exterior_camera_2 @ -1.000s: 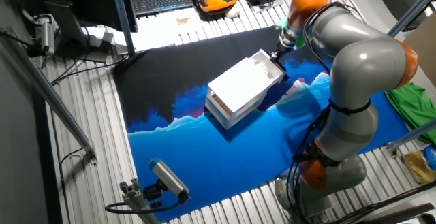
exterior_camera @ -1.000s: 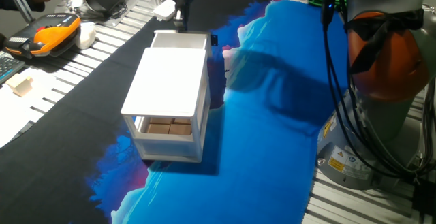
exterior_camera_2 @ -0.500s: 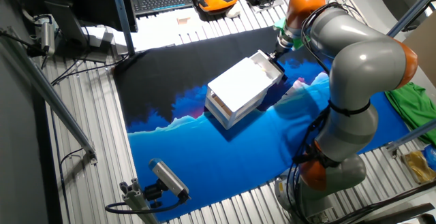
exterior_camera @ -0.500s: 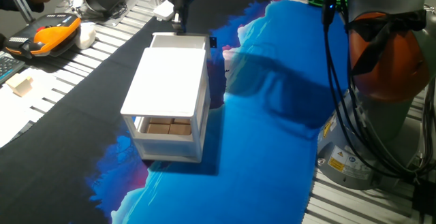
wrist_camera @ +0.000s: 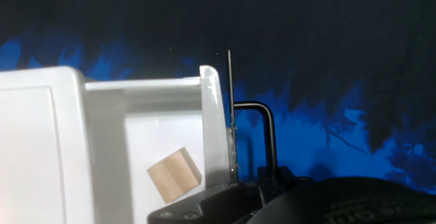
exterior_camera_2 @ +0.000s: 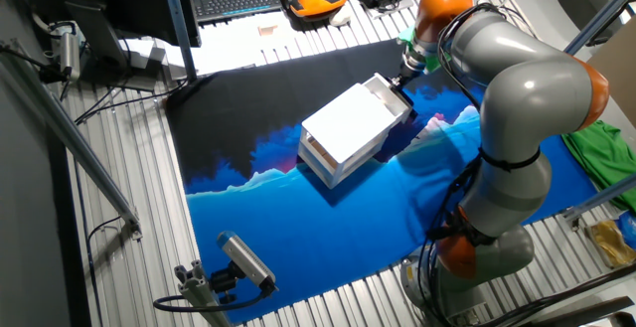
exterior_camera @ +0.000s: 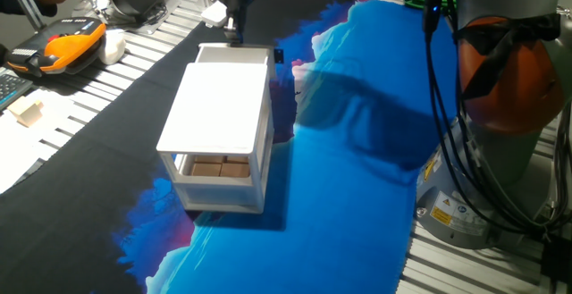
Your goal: Grasp the handle and close the drawer
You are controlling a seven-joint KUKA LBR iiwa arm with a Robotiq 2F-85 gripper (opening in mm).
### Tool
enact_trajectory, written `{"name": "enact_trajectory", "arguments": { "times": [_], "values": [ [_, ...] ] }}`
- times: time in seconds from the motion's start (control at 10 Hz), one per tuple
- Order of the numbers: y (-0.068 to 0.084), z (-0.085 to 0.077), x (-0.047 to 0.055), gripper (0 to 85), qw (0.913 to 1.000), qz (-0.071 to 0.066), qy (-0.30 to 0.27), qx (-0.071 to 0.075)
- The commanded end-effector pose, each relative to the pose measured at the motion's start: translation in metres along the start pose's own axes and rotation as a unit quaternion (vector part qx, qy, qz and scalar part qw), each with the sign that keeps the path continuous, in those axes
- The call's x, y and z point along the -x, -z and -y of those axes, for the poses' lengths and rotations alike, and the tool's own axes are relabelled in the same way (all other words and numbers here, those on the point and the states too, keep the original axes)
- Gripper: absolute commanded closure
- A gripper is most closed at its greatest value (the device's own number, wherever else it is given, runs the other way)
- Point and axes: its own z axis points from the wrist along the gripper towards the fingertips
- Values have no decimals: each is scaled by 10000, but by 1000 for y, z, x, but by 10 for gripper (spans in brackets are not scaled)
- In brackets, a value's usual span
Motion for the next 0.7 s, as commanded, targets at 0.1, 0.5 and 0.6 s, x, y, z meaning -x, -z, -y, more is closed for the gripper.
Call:
{"name": "enact_trajectory", "arguments": {
  "times": [0.1,0.5,0.6],
  "values": [
    [0,0,0,850,10000,1,0,2],
    [0,0,0,850,10000,30,15,3],
    [0,0,0,850,10000,31,61,15]
  ]
}}
